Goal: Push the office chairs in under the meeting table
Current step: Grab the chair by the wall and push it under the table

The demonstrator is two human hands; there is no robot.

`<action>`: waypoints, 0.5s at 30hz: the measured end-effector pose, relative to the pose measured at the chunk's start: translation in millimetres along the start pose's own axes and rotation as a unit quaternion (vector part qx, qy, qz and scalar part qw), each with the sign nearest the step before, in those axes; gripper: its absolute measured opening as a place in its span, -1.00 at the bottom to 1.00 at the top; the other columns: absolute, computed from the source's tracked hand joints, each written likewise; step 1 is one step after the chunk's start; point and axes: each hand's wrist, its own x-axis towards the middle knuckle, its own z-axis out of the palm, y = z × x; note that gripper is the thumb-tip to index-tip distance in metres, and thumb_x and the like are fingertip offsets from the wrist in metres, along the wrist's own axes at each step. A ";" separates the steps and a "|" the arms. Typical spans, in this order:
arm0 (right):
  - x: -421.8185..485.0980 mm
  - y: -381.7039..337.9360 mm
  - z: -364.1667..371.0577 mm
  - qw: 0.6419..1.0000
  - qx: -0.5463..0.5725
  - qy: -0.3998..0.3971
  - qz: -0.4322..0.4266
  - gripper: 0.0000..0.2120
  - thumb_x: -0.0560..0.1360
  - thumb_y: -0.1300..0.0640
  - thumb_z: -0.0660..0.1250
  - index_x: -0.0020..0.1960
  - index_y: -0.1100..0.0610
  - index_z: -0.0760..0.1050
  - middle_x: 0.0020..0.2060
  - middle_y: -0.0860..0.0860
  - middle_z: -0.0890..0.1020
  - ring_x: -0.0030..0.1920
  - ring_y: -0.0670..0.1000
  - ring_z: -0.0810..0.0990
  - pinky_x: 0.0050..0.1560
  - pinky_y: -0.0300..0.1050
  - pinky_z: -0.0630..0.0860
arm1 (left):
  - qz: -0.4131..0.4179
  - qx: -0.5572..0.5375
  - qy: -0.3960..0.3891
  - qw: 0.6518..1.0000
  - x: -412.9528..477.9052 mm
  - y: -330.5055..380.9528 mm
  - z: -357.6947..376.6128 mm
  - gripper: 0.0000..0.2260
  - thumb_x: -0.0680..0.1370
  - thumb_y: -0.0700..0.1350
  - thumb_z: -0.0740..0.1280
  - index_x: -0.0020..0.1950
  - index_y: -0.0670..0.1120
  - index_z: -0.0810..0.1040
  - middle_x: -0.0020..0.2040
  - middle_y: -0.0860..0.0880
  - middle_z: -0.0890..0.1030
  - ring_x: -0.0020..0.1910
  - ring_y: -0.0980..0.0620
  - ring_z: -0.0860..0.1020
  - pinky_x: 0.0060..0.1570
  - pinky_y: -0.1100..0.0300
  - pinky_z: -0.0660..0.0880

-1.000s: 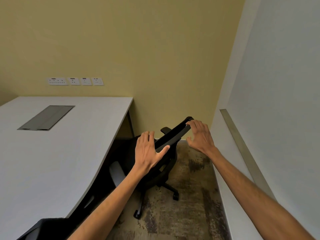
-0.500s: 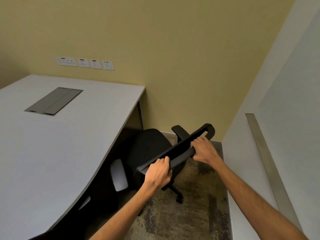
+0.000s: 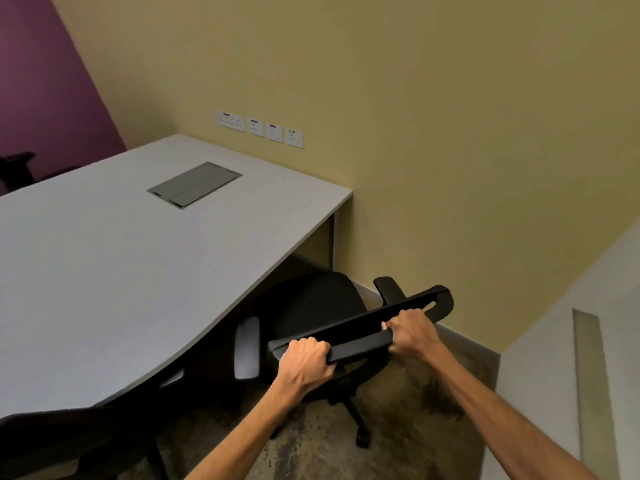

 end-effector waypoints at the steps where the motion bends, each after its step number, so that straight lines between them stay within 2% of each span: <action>1: 5.5 7.1 -0.1 1.000 -0.002 0.004 -0.009 -0.78 0.38 0.00 0.25 -0.11 0.06 0.61 -0.30 0.02 0.65 -0.26 0.07 0.61 -0.19 -0.11 0.48 | -0.008 -0.003 0.000 1.000 4.1 3.7 -2.8 -0.66 0.60 0.11 0.15 0.04 -0.12 0.54 -0.01 -0.12 0.62 -0.03 -0.13 0.57 -0.04 0.04 0.40; 8: 38.8 23.5 -5.6 0.998 -0.005 0.024 -0.058 -0.75 0.40 -0.02 0.25 -0.04 0.07 0.59 -0.20 0.05 0.67 -0.16 0.09 0.62 -0.15 -0.09 0.44 | -0.041 -0.007 -0.008 0.999 30.0 -0.3 -11.6 -0.67 0.59 0.10 0.17 0.10 -0.13 0.53 0.04 -0.15 0.61 0.03 -0.17 0.56 0.03 0.01 0.41; 12: 57.8 43.5 -4.3 0.998 0.011 0.029 -0.046 -0.74 0.37 -0.02 0.25 -0.06 0.07 0.60 -0.22 0.04 0.67 -0.17 0.09 0.62 -0.11 -0.08 0.45 | -0.035 -0.007 0.000 0.999 55.5 2.1 -22.2 -0.69 0.59 0.08 0.18 0.06 -0.13 0.54 0.02 -0.15 0.62 0.00 -0.17 0.58 0.03 0.01 0.44; 15: 83.6 66.1 -7.3 0.997 -0.010 0.020 -0.076 -0.78 0.39 0.00 0.26 -0.06 0.06 0.59 -0.21 0.03 0.67 -0.16 0.08 0.62 -0.13 -0.09 0.40 | -0.054 -0.022 0.003 0.998 80.0 7.3 -19.8 -0.69 0.59 0.08 0.17 0.04 -0.14 0.55 -0.01 -0.15 0.64 -0.04 -0.16 0.59 0.00 0.00 0.47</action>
